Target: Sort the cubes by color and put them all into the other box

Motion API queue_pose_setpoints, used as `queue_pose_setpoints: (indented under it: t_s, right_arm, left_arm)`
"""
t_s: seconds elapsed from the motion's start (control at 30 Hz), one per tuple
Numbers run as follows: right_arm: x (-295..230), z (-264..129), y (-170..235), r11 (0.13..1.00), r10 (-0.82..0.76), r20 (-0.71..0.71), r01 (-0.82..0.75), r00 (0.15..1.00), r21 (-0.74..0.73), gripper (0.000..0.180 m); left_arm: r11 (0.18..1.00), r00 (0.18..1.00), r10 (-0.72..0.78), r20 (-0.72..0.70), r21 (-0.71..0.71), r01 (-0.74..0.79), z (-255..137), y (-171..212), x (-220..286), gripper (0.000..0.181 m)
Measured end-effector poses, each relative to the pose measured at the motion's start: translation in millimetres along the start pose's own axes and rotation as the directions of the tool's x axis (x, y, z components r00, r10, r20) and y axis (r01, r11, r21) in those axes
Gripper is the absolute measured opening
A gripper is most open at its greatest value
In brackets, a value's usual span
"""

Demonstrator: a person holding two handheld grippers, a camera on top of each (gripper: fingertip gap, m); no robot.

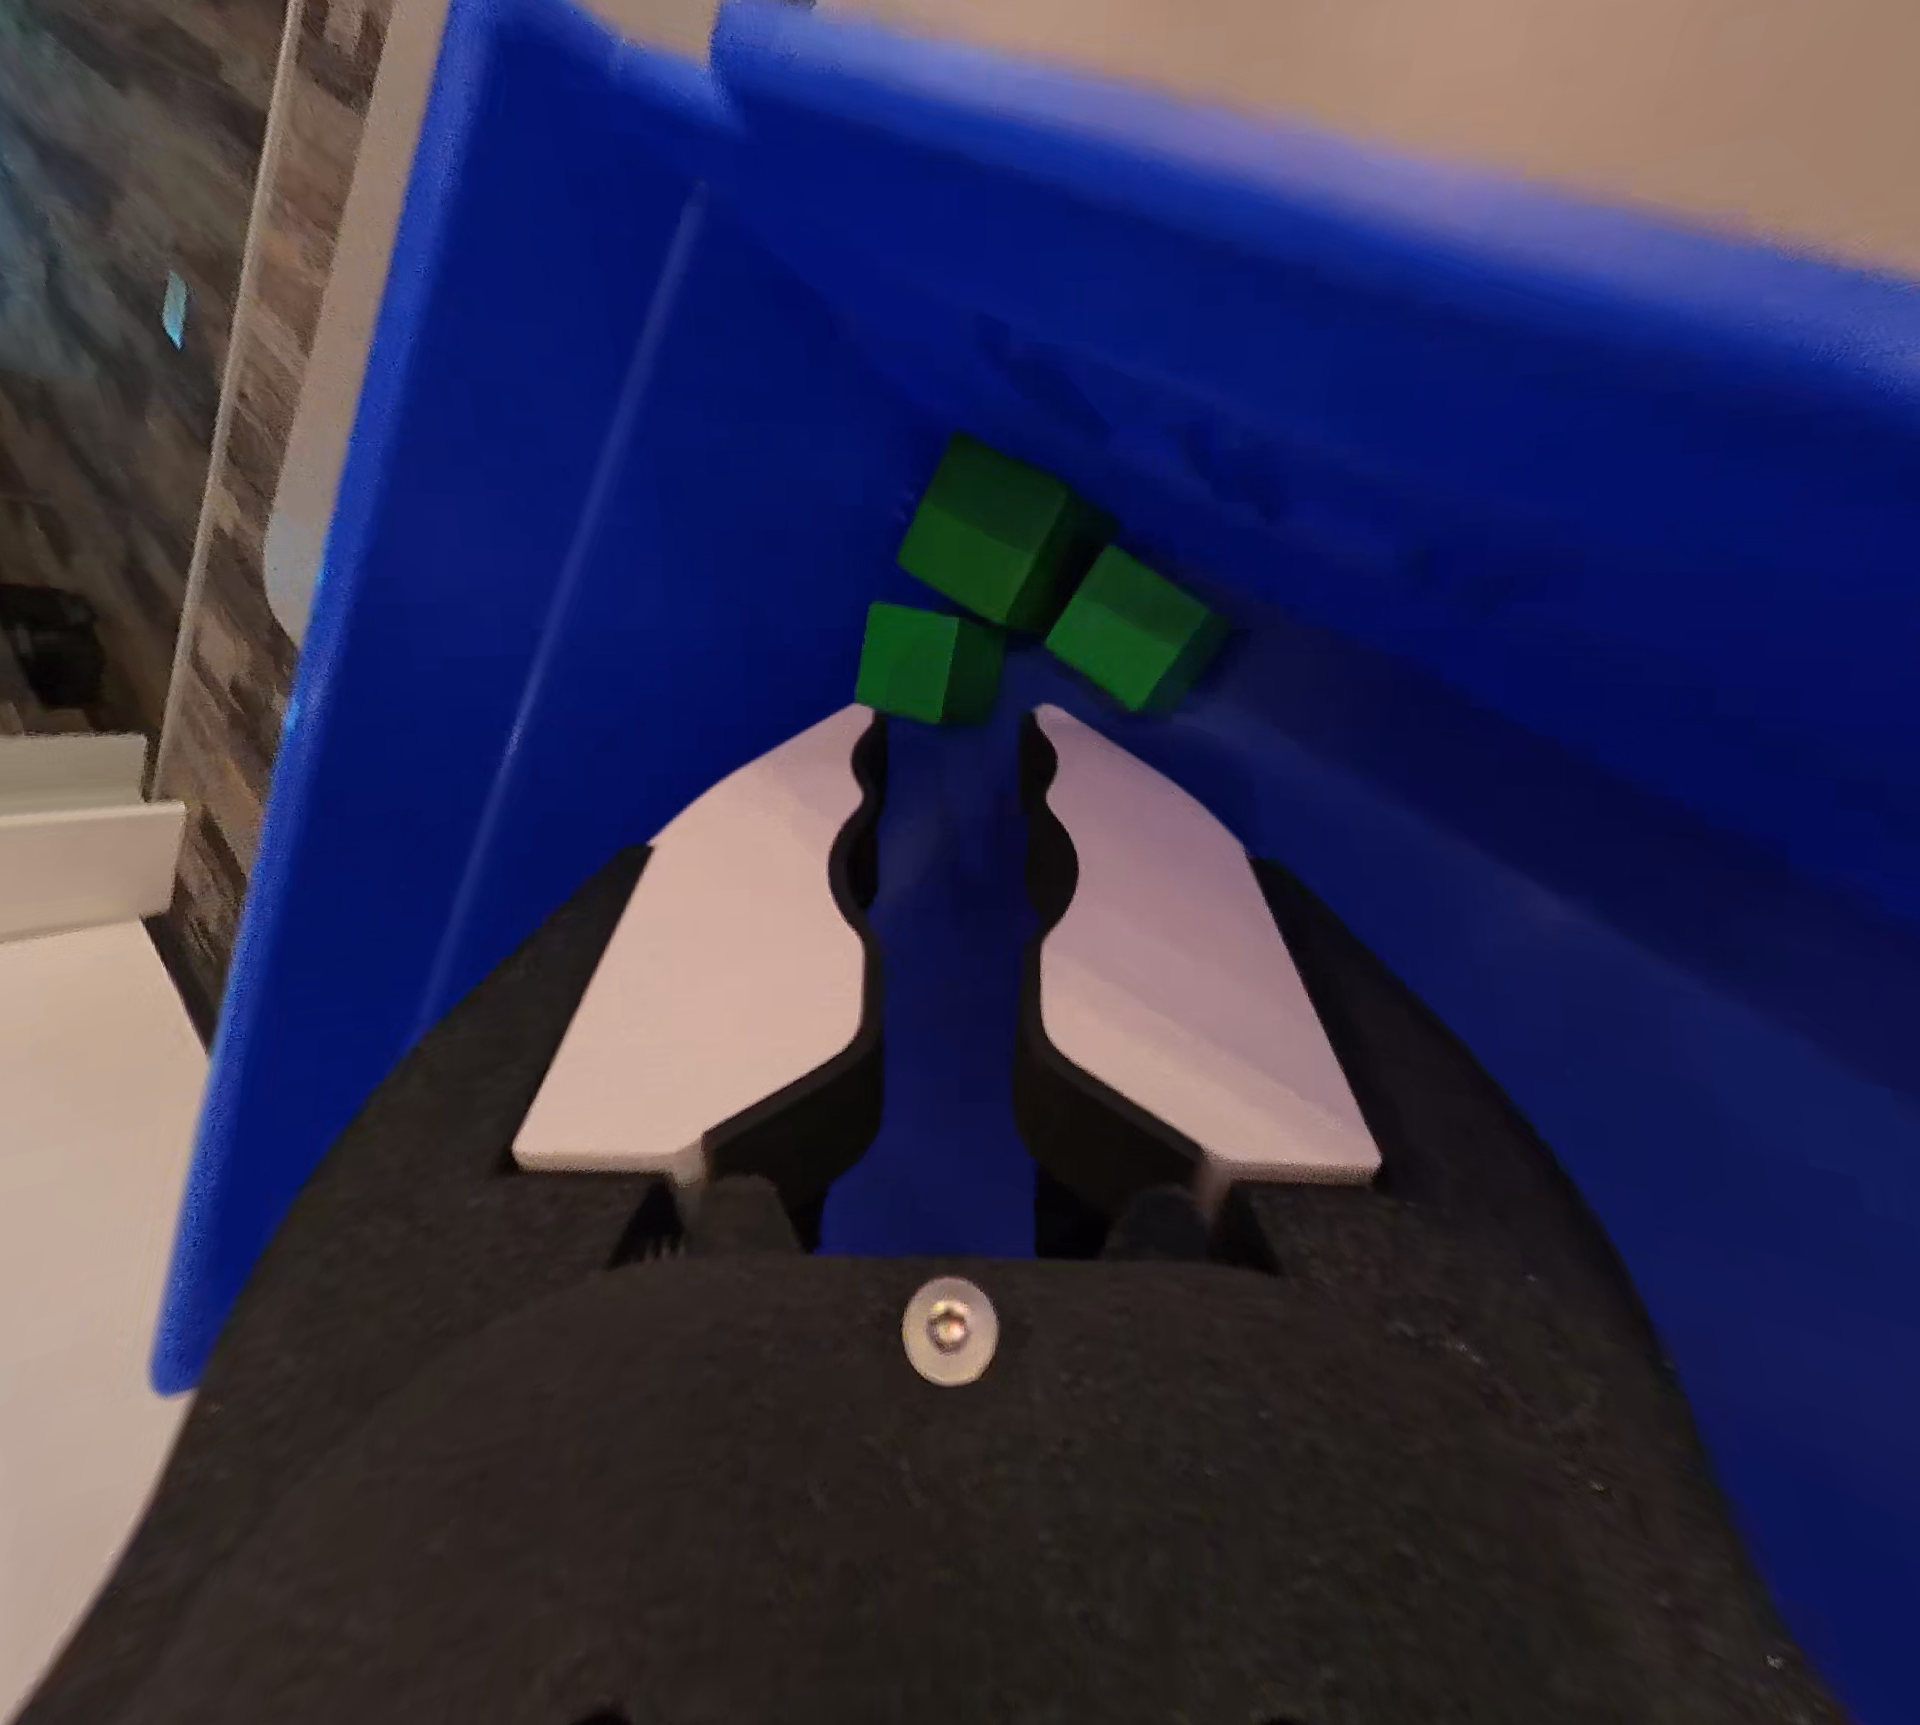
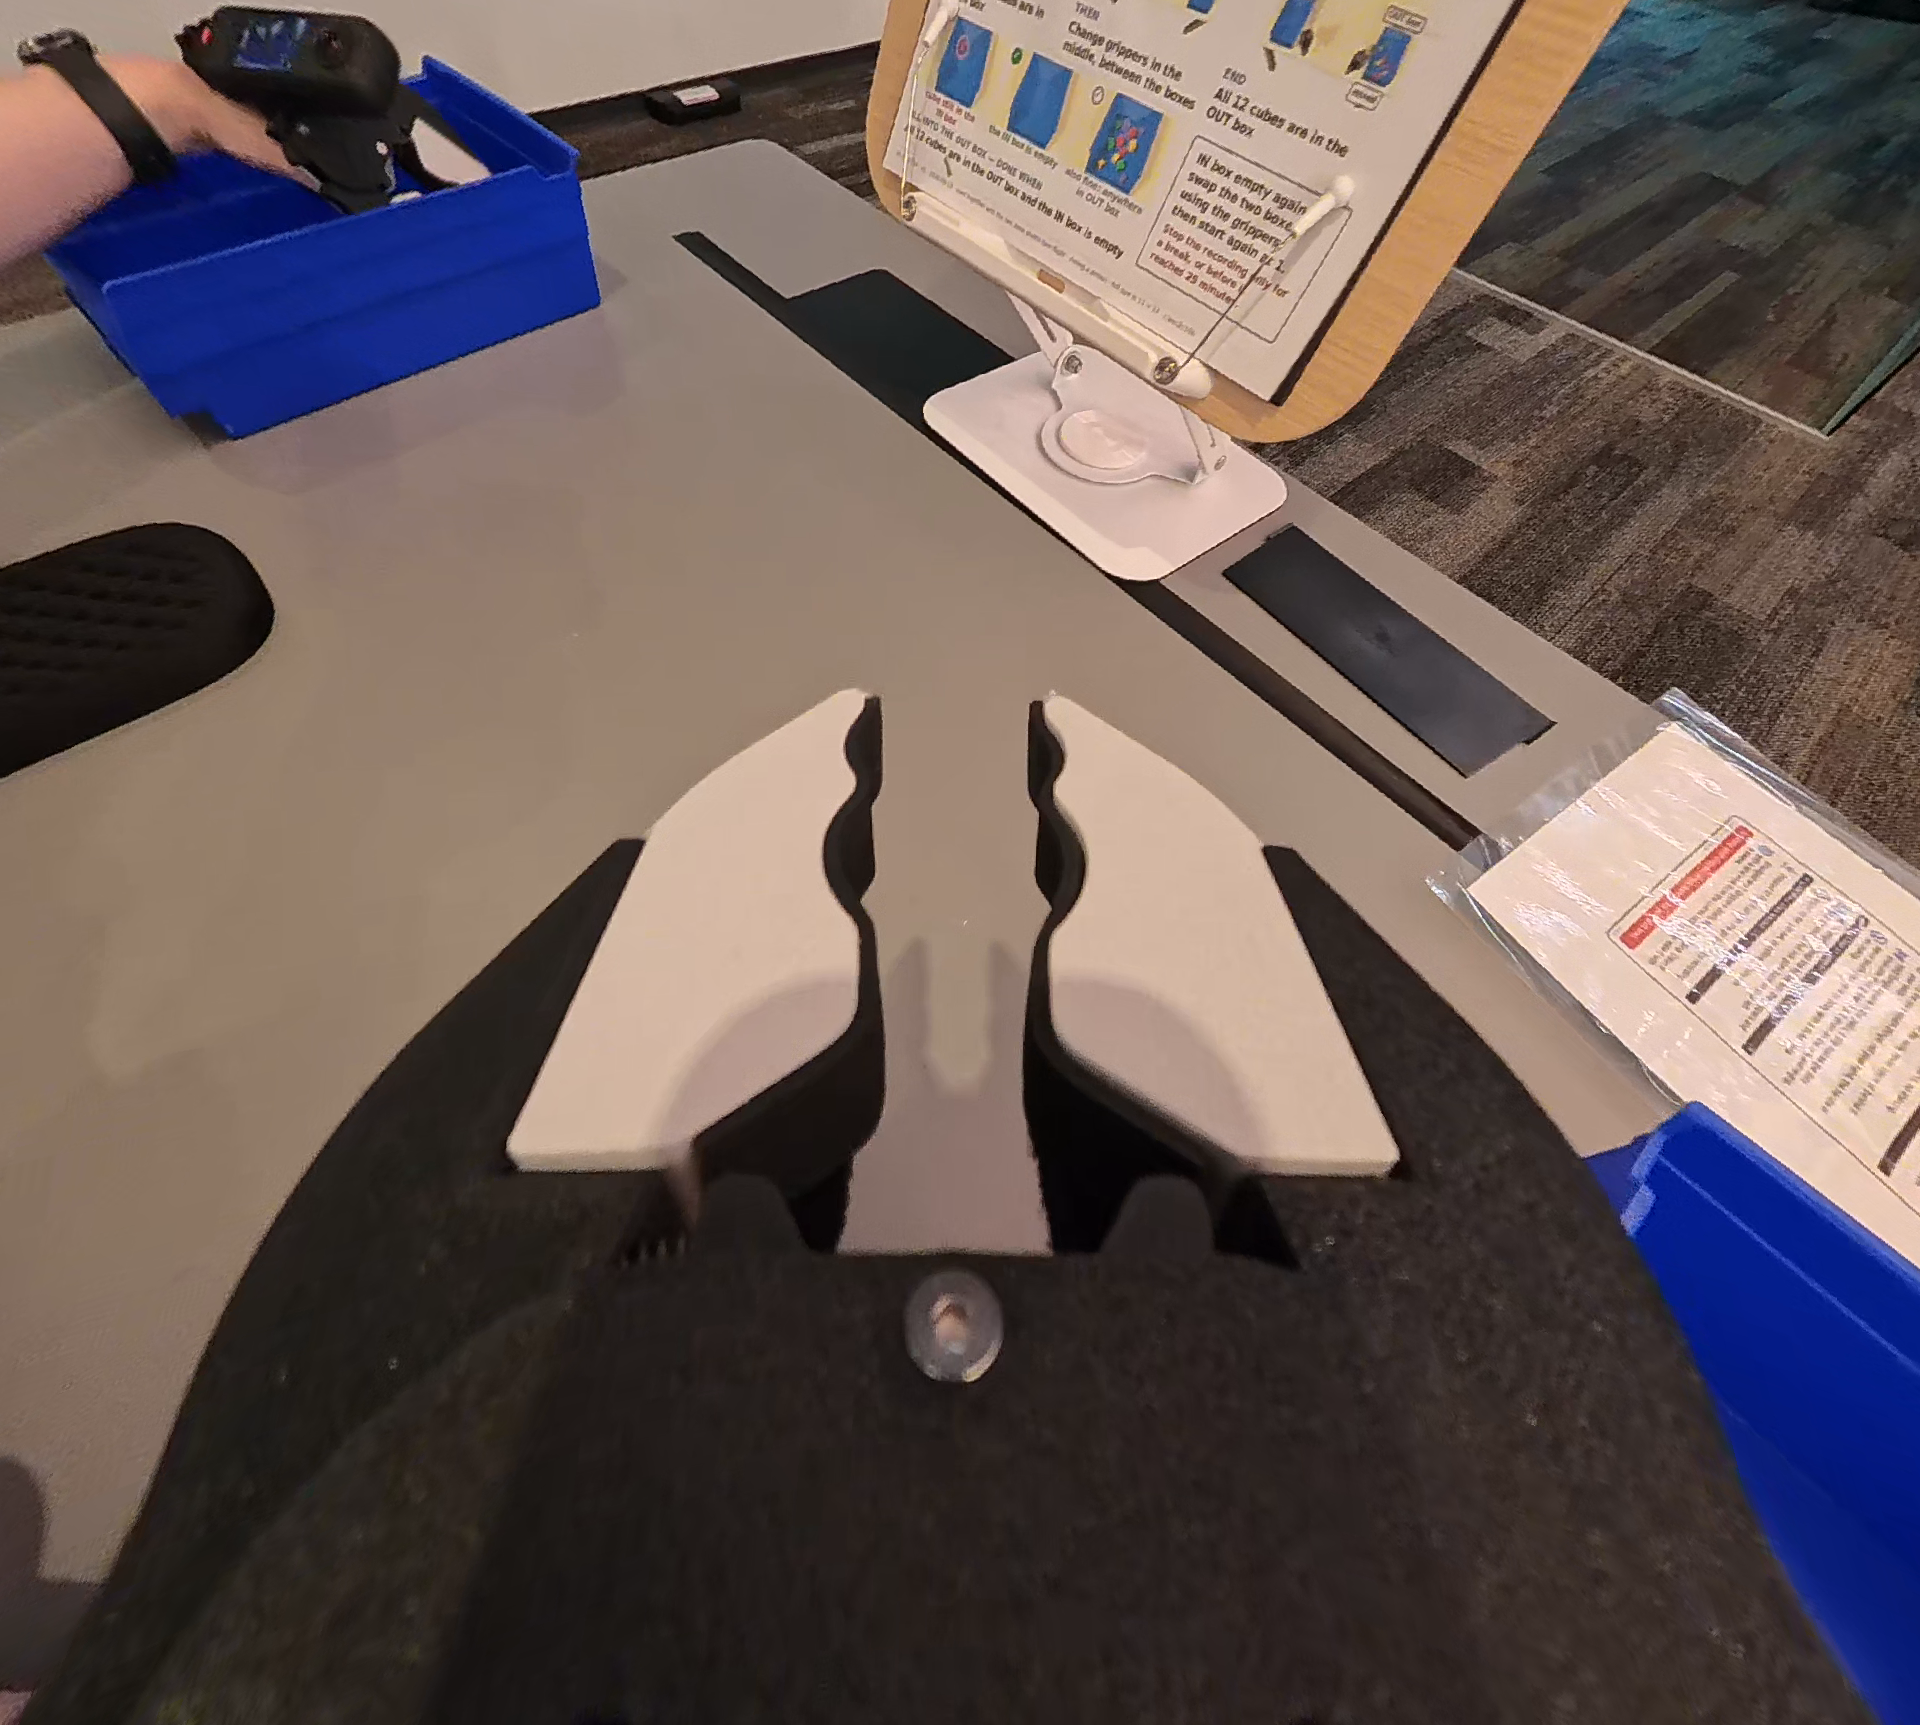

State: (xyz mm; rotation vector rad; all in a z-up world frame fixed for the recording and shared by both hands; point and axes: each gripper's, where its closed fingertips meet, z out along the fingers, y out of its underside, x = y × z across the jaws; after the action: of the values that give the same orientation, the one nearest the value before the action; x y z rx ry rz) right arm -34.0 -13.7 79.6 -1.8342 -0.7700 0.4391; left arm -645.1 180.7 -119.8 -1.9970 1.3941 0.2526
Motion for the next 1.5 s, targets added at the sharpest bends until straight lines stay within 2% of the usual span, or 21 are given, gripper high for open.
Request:
queue_pose_setpoints:
  t_s: [0.07, 0.2, 0.47, 0.5, 0.57, 0.77, 0.87, 1.03, 1.07, 1.1, 1.27, 1.33, 1.43, 1.5]
  right_arm:
    - [-1.1, 1.4, 2.4, 1.0, -0.004, 0.007, 0.004, 1.0, -0.013, 0.026]
    - [-0.7, 2.5, 6.5, 0.999, -0.002, 0.008, 0.002, 1.0, -0.034, 0.026]
    - [-1.9, 5.6, 16.6, 0.996, -0.008, 0.019, 0.009, 1.0, -0.09, 0.026]
    - [-2.3, 6.5, 17.7, 0.995, -0.008, 0.022, 0.01, 1.0, -0.096, 0.026]
    - [-3.1, 7.9, 19.7, 0.994, -0.01, 0.028, 0.013, 1.0, -0.109, 0.026]
    - [-7.7, 11.9, 20.3, 0.992, -0.022, 0.049, 0.027, 0.999, -0.122, 0.026]
    - [-10.4, 14.6, 20.8, 0.991, -0.024, 0.062, 0.032, 0.998, -0.128, 0.026]
    - [-13.5, 19.0, 27.9, 0.985, -0.033, 0.079, 0.046, 0.996, -0.167, 0.026]
    - [-13.7, 19.8, 29.1, 0.984, -0.035, 0.082, 0.049, 0.996, -0.172, 0.026]
    - [-13.7, 20.7, 30.0, 0.983, -0.033, 0.085, 0.048, 0.996, -0.175, 0.026]
    - [-14.2, 24.6, 36.5, 0.978, -0.018, 0.098, 0.038, 0.995, -0.203, 0.026]
    - [-15.5, 25.2, 38.9, 0.975, -0.02, 0.104, 0.043, 0.994, -0.216, 0.026]
    - [-18.6, 25.7, 37.4, 0.976, -0.029, 0.115, 0.053, 0.993, -0.213, 0.026]
    - [-21.2, 25.8, 34.3, 0.978, -0.035, 0.122, 0.059, 0.992, -0.201, 0.026]
  left_arm:
    - [0.997, 0.997, 0.076, 0.022, 0.014, -0.076, 1.6, -7.6, -2.4, 0.031]
    - [0.986, 0.99, 0.142, 0.02, -0.089, -0.139, 13.6, 1.4, -7.5, 0.028]
    - [0.998, 0.992, -0.048, -0.113, -0.036, 0.045, 10.1, -2.2, -3.3, 0.033]
    - [0.998, 0.99, -0.061, -0.128, -0.036, 0.057, 7.3, -2.1, -1.4, 0.029]
    - [0.997, 0.987, -0.065, -0.15, -0.038, 0.06, 1.6, -0.5, 3.3, 0.023]
    - [0.998, 0.99, 0.024, -0.136, -0.049, -0.031, -10.6, 4.4, 14.1, 0.024]
    - [1.0, 0.993, 0.013, -0.121, 0.014, -0.011, -13.6, -5.3, 11.7, 0.027]
    - [0.999, 0.981, -0.034, -0.192, -0.033, 0.029, -2.5, 6.1, 14.7, 0.042]
    - [0.998, 0.977, -0.058, -0.205, -0.033, 0.052, -0.3, 6.7, 14.4, 0.038]
    - [0.997, 0.974, -0.079, -0.213, -0.025, 0.076, 1.5, 5.7, 13.2, 0.042]
    - [0.985, 0.94, -0.173, -0.295, -0.037, 0.17, 1.1, 7.4, 20.1, 0.025]
    - [0.977, 0.929, -0.213, -0.303, -0.065, 0.203, 0.1, 10.2, 20.5, 0.024]
    - [0.965, 0.924, -0.259, -0.28, -0.115, 0.236, -3.8, 14.7, 19.5, 0.022]
    - [0.961, 0.939, -0.273, -0.208, -0.089, 0.26, -10.9, 11.3, 12.5, 0.022]
